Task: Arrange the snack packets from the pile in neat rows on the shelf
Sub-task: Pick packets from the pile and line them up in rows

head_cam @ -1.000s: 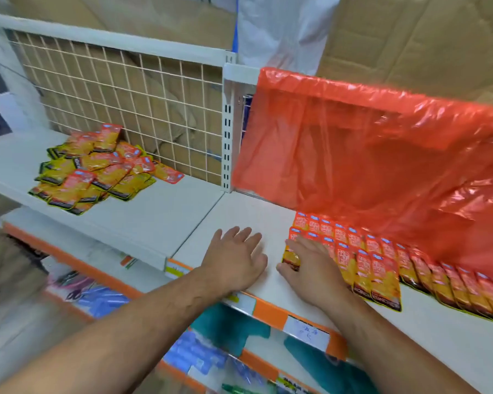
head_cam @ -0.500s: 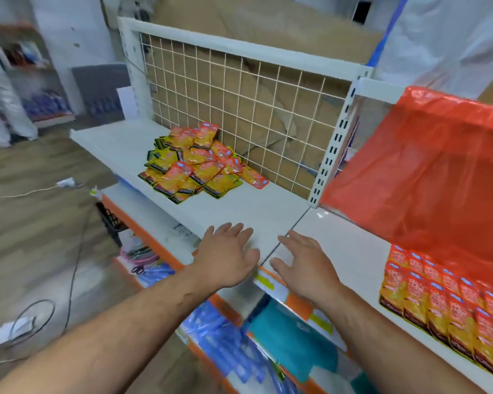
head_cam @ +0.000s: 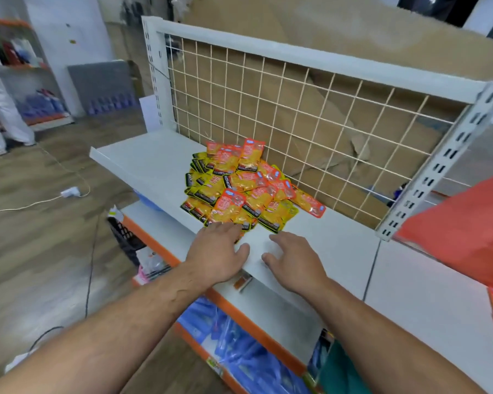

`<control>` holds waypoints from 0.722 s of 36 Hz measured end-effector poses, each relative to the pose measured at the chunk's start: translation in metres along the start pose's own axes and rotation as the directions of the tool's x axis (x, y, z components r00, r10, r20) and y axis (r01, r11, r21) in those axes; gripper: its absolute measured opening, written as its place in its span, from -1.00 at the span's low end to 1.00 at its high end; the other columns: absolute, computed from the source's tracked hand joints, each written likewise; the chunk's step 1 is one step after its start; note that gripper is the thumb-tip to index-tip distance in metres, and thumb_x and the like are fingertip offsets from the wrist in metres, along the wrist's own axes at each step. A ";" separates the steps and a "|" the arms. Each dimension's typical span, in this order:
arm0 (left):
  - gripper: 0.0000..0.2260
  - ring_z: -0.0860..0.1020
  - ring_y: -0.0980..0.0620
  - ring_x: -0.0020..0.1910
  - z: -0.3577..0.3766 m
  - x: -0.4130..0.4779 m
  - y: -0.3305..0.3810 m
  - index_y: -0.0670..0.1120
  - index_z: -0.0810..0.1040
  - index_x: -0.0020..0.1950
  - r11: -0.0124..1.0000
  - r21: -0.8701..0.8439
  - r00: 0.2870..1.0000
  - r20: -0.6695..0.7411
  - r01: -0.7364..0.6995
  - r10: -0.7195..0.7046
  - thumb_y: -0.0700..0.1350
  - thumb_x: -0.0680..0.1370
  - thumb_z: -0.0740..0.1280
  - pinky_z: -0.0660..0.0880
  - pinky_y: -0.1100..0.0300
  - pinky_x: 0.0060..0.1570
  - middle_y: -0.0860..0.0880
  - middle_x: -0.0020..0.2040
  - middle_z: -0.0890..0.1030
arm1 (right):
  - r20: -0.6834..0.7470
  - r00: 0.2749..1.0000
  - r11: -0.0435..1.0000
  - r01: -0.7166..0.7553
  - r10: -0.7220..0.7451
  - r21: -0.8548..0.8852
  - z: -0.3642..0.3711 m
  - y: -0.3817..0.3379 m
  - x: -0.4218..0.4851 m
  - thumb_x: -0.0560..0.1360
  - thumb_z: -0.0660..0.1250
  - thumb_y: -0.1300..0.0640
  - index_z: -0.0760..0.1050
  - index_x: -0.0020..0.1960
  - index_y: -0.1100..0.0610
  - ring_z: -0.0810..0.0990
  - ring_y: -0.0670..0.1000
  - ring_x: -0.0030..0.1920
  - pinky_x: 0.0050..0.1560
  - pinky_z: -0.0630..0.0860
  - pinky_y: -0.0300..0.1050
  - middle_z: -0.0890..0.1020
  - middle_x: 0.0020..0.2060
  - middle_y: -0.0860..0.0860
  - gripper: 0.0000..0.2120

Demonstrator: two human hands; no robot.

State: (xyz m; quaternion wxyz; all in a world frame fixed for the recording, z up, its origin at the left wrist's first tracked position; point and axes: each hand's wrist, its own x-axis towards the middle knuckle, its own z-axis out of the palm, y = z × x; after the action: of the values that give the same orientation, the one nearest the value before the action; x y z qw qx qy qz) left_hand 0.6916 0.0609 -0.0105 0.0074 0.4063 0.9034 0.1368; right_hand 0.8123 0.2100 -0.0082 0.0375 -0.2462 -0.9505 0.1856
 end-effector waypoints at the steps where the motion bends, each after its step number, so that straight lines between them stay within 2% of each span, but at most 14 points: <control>1: -0.41 0.42 -0.10 0.33 0.000 0.003 -0.005 -0.03 0.43 0.42 1.000 -0.014 1.000 -0.012 0.002 -0.003 0.22 0.51 0.01 0.34 0.06 0.34 -0.05 0.35 0.51 | -0.001 1.000 1.000 -0.001 0.001 -0.003 0.001 -0.003 0.007 0.56 0.27 -0.15 0.37 0.48 0.01 0.31 0.05 0.44 0.40 0.25 -0.11 0.40 0.45 -0.04 -0.47; 7: -0.65 0.44 -0.10 0.23 0.003 0.029 -0.031 -0.05 0.51 0.23 0.990 -0.109 0.994 -0.060 0.085 -0.092 0.13 0.55 0.24 0.44 0.06 0.17 -0.05 0.17 0.56 | -0.037 0.999 1.000 -0.002 0.003 0.011 0.005 -0.012 0.051 0.52 0.29 -0.14 0.52 0.31 0.04 0.47 0.09 0.28 0.20 0.41 -0.06 0.58 0.24 -0.01 -0.57; 12: -0.49 0.35 -0.11 0.33 0.001 0.058 -0.046 -0.13 0.38 0.41 0.959 -0.175 0.971 -0.052 0.221 -0.233 0.12 0.55 0.29 0.39 0.06 0.23 -0.12 0.28 0.47 | -0.043 0.999 0.996 -0.026 0.030 0.083 0.008 -0.017 0.087 0.56 0.29 -0.15 0.48 0.37 0.06 0.47 0.06 0.29 0.18 0.43 -0.07 0.54 0.28 0.02 -0.55; 16: -0.44 0.40 -0.09 0.28 0.006 0.078 -0.053 -0.10 0.38 0.39 0.897 -0.279 0.935 0.013 0.343 -0.354 0.15 0.49 0.36 0.41 0.07 0.16 -0.10 0.26 0.47 | -0.034 0.987 0.974 -0.147 0.155 0.175 0.006 -0.019 0.118 0.55 0.27 -0.25 0.42 0.29 0.14 0.57 0.10 0.07 -0.07 0.50 -0.06 0.59 0.08 0.04 -0.48; 18: -0.47 0.47 -0.06 0.16 0.011 0.085 -0.056 -0.06 0.42 0.29 0.851 -0.343 0.909 0.018 0.397 -0.417 0.17 0.43 0.42 0.45 0.09 0.05 -0.06 0.17 0.50 | -0.028 0.973 0.956 -0.222 0.231 0.191 0.005 -0.021 0.134 0.51 0.25 -0.34 0.36 0.31 0.19 0.59 0.14 0.06 -0.12 0.51 -0.04 0.60 0.05 0.07 -0.34; 20: -0.54 0.50 -0.05 0.04 0.014 0.089 -0.057 -0.03 0.44 0.13 0.812 -0.382 0.879 0.004 0.442 -0.476 0.20 0.39 0.44 0.44 0.12 -0.08 -0.01 0.06 0.49 | -0.034 0.951 0.932 -0.293 0.307 0.213 0.005 -0.024 0.148 0.46 0.23 -0.41 0.29 0.39 0.23 0.58 0.18 0.14 -0.09 0.48 -0.03 0.59 0.17 0.10 -0.19; 23: -0.63 0.46 -0.07 -0.06 0.022 0.093 -0.058 -0.01 0.35 -0.13 0.821 -0.350 0.867 -0.047 0.451 -0.496 0.19 0.39 0.44 0.34 0.12 -0.19 -0.02 -0.07 0.44 | -0.023 0.935 0.908 -0.336 0.353 0.250 0.009 -0.026 0.158 0.42 0.28 -0.42 0.26 0.35 0.23 0.58 0.21 0.15 -0.03 0.50 0.01 0.59 0.17 0.12 -0.17; 26: -0.64 0.42 -0.06 -0.10 0.026 0.097 -0.058 0.00 0.31 -0.19 0.821 -0.341 0.863 -0.048 0.459 -0.503 0.17 0.40 0.44 0.32 0.13 -0.19 -0.01 -0.10 0.41 | -0.017 0.928 0.897 -0.354 0.371 0.267 0.011 -0.024 0.162 0.40 0.39 -0.34 0.25 0.31 0.22 0.60 0.22 0.13 -0.09 0.45 -0.03 0.61 0.13 0.13 -0.21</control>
State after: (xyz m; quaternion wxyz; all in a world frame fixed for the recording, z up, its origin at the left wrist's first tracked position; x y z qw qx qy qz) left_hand 0.5876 0.1017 -0.0403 0.0456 0.1480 0.9409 0.3013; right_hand 0.6574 0.2653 -0.0128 0.0661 -0.4180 -0.8537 0.3035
